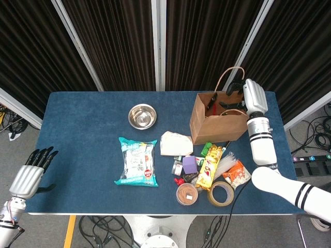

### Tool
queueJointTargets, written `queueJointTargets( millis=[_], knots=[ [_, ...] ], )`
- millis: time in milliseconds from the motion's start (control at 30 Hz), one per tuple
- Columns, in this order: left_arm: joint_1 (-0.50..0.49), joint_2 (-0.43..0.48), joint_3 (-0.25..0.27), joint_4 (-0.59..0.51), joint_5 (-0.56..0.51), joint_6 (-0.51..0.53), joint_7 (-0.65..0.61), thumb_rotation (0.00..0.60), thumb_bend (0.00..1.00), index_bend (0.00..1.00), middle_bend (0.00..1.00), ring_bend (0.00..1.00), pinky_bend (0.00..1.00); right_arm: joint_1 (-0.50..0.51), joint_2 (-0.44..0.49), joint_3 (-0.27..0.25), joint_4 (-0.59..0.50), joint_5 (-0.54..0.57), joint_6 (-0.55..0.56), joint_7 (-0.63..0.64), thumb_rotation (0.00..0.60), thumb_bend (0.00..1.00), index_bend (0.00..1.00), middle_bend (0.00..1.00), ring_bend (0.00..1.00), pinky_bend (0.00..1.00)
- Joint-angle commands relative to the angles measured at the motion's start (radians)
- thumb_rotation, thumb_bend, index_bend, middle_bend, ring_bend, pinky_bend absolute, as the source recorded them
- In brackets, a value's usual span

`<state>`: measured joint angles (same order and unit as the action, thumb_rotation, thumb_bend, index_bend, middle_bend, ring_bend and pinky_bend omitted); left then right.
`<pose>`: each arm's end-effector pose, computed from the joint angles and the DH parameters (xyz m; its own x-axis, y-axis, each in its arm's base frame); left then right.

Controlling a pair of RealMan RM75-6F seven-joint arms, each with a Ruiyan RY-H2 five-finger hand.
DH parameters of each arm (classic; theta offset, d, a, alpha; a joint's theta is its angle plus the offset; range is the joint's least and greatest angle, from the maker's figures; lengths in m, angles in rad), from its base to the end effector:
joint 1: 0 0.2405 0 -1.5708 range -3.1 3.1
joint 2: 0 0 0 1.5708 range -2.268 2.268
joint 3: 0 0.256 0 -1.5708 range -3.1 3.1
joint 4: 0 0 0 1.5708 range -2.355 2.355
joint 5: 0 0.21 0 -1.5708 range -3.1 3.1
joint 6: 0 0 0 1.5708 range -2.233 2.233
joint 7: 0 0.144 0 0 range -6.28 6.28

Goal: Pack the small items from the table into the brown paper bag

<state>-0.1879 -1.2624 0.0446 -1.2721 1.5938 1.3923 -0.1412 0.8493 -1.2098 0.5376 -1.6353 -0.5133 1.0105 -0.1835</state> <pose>-0.3463 0.1996 0.1171 0.4746 0.1358 0.8697 0.8758 -0.1715 -0.4512 -0.1126 -0.4329 0.1553 -0.0896 -0.0162 0.9958 -0.9959 0.0110 -0.0895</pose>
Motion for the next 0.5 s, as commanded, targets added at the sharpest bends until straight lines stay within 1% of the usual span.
queueJointTargets(
  millis=[33,300,500],
  knots=[
    [0.0,0.002,-0.001,-0.002,0.0,0.002,-0.002,0.6,0.06,0.1,0.07,0.0,0.05,-0.002,0.018,-0.001,-0.039,-0.014,0.017,-0.004,0.6,0.01,0.6,0.55,0.39,0.41],
    [0.002,0.009,-0.005,-0.01,-0.001,0.01,-0.003,0.6,0.06,0.1,0.07,0.0,0.05,-0.007,0.042,-0.005,-0.143,-0.065,0.048,0.001,0.6,0.01,0.6,0.55,0.39,0.41],
    [0.004,0.014,-0.008,-0.017,-0.001,0.018,-0.003,0.6,0.06,0.1,0.07,0.0,0.05,-0.012,0.055,-0.02,-0.242,-0.147,0.07,0.004,0.6,0.01,0.6,0.55,0.39,0.41]
  ],
)
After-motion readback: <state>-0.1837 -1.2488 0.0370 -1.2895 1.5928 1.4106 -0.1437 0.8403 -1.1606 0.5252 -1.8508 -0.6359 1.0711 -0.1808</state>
